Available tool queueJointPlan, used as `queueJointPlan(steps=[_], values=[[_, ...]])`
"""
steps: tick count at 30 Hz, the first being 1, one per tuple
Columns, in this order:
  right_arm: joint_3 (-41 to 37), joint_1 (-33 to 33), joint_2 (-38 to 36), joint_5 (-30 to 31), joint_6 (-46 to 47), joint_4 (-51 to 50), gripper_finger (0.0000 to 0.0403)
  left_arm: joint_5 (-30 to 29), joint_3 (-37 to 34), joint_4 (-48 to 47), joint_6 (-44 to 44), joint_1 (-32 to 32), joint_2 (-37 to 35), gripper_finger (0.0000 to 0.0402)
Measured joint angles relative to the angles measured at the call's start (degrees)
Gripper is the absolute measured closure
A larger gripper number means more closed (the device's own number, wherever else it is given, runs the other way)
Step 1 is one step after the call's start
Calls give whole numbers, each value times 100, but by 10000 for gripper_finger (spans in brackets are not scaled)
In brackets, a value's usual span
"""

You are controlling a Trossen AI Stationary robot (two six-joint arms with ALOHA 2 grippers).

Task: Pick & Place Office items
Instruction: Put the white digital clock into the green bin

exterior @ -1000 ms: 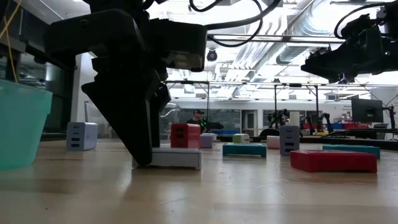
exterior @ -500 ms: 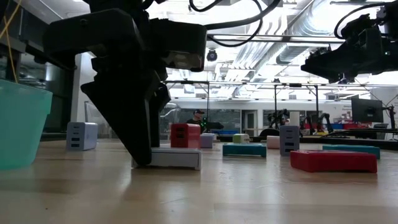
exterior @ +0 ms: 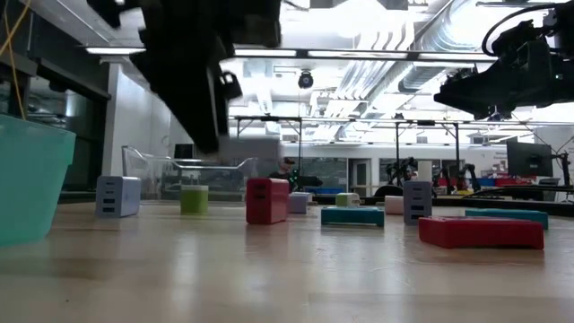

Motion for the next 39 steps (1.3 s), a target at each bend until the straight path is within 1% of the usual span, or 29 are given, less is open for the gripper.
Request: queueJointPlan(steps=[4, 6, 9, 17, 23, 28, 33, 39], values=[[-2, 2, 0, 0, 0, -1, 224, -387, 0, -373, -30, -172, -419, 243], [-1, 1, 0, 1, 0, -1, 224, -594, 0, -601, -184, -308, -639, 243], [0, 2, 0, 0, 0, -1, 224, -790, 2, -958, -503, -509, -876, 243], [-1, 2, 0, 1, -1, -2, 224, -1005, 2, -1646, -1409, -1167, -1211, 243], [-1, 1, 0, 2, -1, -3, 224, -1482, 2, -2238, -2305, -1797, -1444, 243], [-1, 2, 0, 2, 0, -3, 224, -1546, -18, -2601, -3094, -2334, -1451, 243], [-2, 0, 0, 2, 0, -3, 224, -1546, -224, -2618, -3672, -2742, -1450, 243], [0, 1, 0, 2, 0, -3, 224, -1542, -581, -2524, -4329, -3055, -1449, 243]])
